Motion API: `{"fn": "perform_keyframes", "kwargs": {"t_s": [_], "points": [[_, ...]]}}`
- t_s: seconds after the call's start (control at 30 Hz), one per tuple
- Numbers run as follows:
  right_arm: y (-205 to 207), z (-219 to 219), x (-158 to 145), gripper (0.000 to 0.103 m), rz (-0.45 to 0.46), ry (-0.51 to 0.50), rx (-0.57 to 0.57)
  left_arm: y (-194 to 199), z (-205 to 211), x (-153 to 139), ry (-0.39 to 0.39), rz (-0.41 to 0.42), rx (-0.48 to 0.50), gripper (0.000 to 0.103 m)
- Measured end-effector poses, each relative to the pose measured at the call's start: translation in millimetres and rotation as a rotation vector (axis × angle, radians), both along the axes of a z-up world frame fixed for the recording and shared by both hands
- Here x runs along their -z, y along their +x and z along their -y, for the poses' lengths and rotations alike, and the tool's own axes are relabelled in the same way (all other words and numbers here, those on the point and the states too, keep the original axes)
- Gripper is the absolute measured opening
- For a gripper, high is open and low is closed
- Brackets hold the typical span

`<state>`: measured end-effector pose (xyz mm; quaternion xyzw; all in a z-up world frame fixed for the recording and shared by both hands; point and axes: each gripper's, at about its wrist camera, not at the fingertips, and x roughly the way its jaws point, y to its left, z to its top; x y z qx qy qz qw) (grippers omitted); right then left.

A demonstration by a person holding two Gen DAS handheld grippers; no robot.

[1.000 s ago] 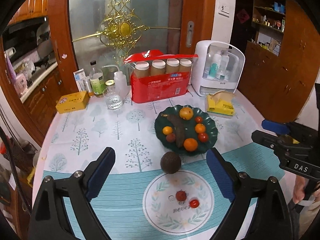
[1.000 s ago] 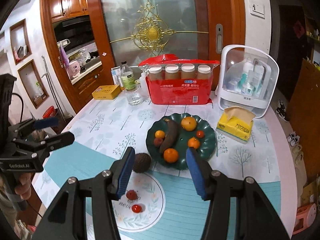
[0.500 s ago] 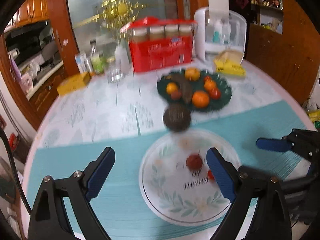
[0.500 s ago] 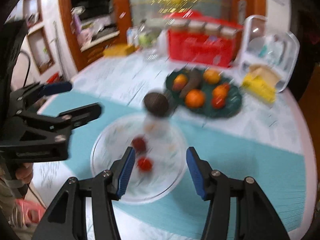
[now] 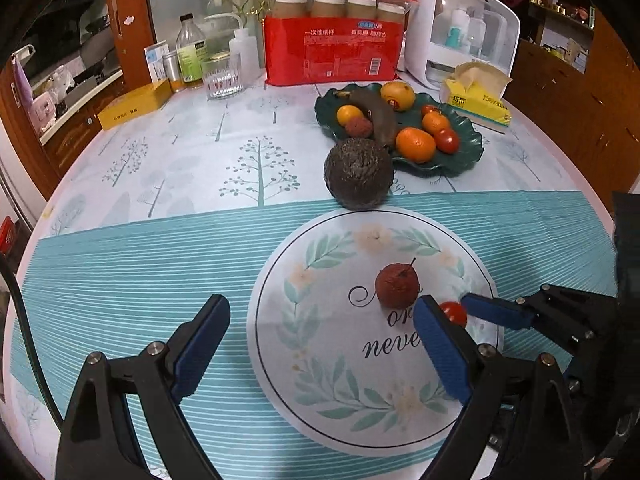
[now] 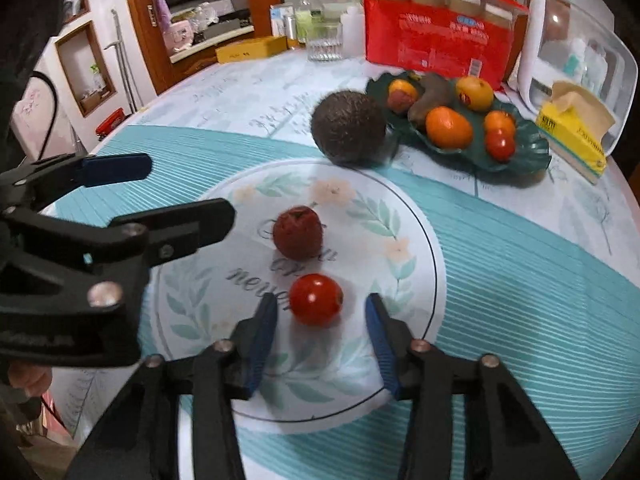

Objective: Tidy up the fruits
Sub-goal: 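Grasp the red lychee with left gripper while right gripper grasps a red tomato, then carry the lychee to the green plate with left gripper while right gripper places tomato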

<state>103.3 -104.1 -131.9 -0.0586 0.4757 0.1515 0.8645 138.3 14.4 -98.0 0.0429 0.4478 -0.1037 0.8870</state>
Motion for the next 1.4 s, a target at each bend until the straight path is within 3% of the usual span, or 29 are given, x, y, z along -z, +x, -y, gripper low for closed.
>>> {"fn": "perform_keyframes", "kwargs": {"t_s": [0.1,0.4,0.5,0.57,0.7,0.8,0.97,1.1,1.23,1.4], "points": [[2.4,3.7,-1.5,0.028,0.023,0.002,0.015,4.4,3.6,5.5,-0.002,-0.013,0.001,0.092],[8.1,49.8,-1.4,0.028,0.044,0.082,0.182,21.5,24.7,24.0,-0.021,-0.064,0.028,0.091],[7.7,66.0,-1.6,0.028,0.051,0.095,0.236,26.0,32.7,29.3,-0.018,-0.075,0.044,0.083],[6.6,75.6,-1.7,0.028,0.048,0.116,0.255,28.7,38.1,33.7,-0.021,-0.094,0.059,0.069],[6.8,83.0,-1.8,0.028,0.046,0.13,0.263,29.9,47.0,37.6,-0.003,-0.093,0.067,0.054],[5.2,82.3,-1.7,0.028,0.049,0.122,0.257,27.2,51.4,37.1,0.006,-0.079,0.077,0.032],[4.1,80.1,-2.7,0.028,0.042,0.107,0.251,18.6,56.0,32.0,0.007,-0.085,0.098,0.029],[0.8,80.6,-11.9,0.027,0.019,0.13,0.248,8.2,54.9,5.4,-0.013,-0.066,0.125,0.028],[1.8,83.0,-45.8,0.027,0.036,0.154,0.235,4.1,50.3,-52.3,-0.028,-0.003,0.149,0.028],[11.1,93.4,-143.0,0.027,0.151,0.202,0.201,14.4,45.5,-146.5,-0.011,0.105,0.161,0.028]]}}
